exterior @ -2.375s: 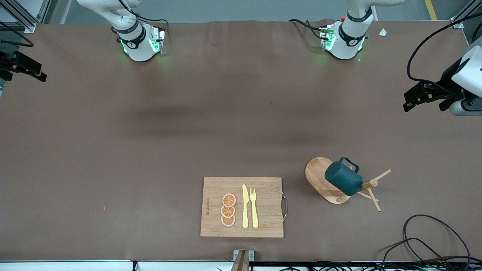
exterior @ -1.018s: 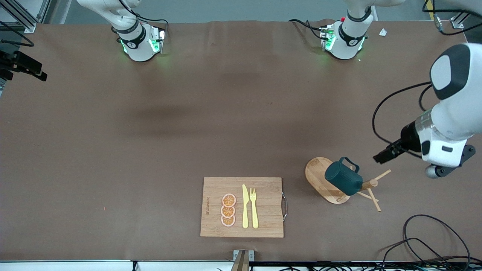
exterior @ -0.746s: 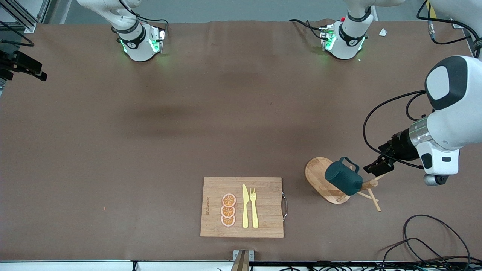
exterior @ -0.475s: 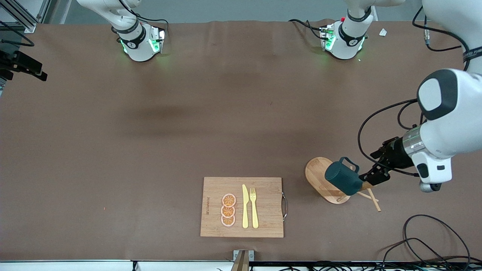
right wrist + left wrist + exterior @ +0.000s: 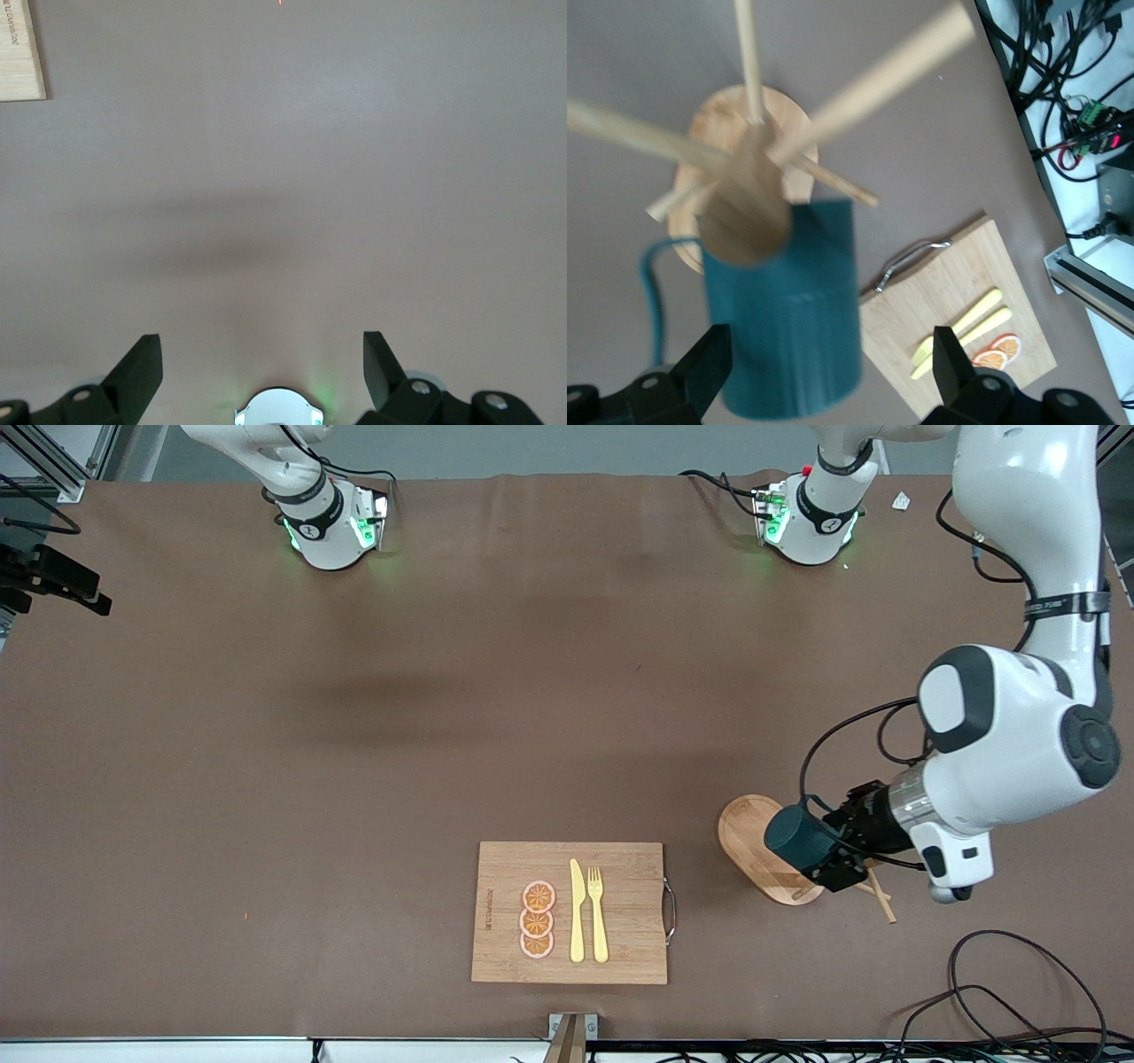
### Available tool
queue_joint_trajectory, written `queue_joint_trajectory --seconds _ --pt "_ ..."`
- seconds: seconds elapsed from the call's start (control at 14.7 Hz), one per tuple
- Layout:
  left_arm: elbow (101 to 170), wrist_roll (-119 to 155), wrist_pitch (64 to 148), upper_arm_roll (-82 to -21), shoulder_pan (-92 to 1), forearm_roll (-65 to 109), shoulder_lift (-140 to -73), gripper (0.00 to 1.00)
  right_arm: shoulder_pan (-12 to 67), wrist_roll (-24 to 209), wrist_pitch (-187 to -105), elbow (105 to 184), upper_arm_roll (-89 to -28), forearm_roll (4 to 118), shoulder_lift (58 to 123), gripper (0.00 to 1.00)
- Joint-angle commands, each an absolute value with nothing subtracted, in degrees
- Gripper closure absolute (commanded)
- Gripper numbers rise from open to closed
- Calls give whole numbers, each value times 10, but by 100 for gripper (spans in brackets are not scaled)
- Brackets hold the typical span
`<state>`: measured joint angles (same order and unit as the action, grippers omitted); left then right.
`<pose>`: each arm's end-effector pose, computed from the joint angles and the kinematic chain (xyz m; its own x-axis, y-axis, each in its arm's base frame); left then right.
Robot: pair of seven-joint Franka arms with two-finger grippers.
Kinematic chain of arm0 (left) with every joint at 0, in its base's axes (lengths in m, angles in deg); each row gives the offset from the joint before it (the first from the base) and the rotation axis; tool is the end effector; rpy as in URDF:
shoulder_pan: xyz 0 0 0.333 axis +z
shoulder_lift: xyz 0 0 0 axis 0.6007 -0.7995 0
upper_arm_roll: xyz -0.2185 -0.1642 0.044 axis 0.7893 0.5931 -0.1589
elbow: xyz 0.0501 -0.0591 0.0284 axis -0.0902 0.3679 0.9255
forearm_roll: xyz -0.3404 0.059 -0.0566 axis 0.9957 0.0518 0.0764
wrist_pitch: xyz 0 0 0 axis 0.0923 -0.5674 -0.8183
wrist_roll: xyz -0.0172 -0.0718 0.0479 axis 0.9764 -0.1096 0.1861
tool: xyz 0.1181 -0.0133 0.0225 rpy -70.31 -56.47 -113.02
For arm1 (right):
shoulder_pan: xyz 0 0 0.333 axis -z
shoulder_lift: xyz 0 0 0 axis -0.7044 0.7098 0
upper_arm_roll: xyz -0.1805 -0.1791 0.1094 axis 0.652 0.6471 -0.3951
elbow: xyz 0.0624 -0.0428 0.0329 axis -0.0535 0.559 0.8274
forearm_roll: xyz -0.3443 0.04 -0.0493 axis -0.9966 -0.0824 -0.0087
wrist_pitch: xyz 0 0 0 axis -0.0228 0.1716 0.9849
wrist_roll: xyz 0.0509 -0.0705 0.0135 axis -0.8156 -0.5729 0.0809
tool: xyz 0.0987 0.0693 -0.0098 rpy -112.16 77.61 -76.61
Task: Transfer cup from left to right arm and place
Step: 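Reach the left gripper to the teal mug on the wooden stand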
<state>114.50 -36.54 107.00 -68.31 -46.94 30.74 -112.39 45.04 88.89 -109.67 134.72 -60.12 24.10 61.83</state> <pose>0.6533 -0.1480 0.3863 0.5534 0.8089 -0.1987 0.8259 -0.5020 0.2565 0.4638 -0.0373 0.6034 0.9945 -0.0485 -0.0926 -0.0493 -0.9988 -0.0070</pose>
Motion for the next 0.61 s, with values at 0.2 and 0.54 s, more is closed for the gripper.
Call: queue_joint_trajectory --seconds 0.2,0.54 --pt "1140 -366 1080 -686 -470 311 -1141 0 461 894 -1097 1363 -608 244 603 0" --pt "1140 -363 1087 -685 -465 313 -1153 0 461 894 -1097 1363 -608 244 603 0"
